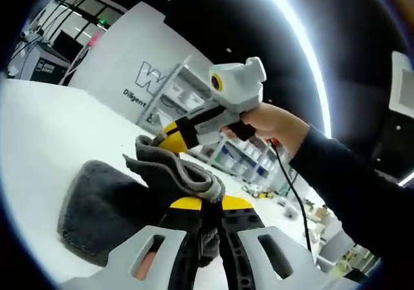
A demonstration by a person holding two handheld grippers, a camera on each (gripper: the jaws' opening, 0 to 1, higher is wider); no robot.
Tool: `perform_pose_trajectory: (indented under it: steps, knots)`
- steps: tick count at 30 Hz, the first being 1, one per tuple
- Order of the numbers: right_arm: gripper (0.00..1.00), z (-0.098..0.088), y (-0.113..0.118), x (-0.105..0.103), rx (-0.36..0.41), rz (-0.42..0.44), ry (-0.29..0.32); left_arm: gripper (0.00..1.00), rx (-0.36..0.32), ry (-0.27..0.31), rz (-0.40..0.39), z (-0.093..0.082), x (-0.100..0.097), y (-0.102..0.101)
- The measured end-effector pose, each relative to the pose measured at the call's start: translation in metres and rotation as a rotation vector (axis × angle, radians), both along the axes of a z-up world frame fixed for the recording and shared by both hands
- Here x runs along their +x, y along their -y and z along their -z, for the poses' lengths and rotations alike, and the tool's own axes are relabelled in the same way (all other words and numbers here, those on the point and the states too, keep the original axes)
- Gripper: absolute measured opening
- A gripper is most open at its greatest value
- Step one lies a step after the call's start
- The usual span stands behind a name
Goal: Open the folded towel by lifting each exposed corner and separating the folded layers until the towel lies flat within the target outline without major curled edges
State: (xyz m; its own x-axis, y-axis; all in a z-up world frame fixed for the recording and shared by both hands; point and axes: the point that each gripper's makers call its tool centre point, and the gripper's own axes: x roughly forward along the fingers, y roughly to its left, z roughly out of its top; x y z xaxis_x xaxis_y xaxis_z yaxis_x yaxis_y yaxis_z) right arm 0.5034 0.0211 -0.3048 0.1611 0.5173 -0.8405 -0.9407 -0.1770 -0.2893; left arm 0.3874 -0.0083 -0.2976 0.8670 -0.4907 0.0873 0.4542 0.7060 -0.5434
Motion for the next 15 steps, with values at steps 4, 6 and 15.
perform_pose_trajectory:
  steps: [4, 6, 15]
  knots:
    - [0.0, 0.0, 0.006, -0.001, 0.005, 0.009, 0.0, 0.05, 0.003, 0.0, 0.009, 0.0, -0.001, 0.005]
    - [0.0, 0.0, 0.009, -0.001, 0.006, 0.014, 0.001, 0.05, 0.006, 0.0, 0.014, 0.0, -0.001, 0.007]
    - [0.0, -0.003, 0.017, -0.001, 0.017, 0.026, 0.009, 0.05, 0.022, 0.01, 0.024, -0.002, -0.002, 0.016]
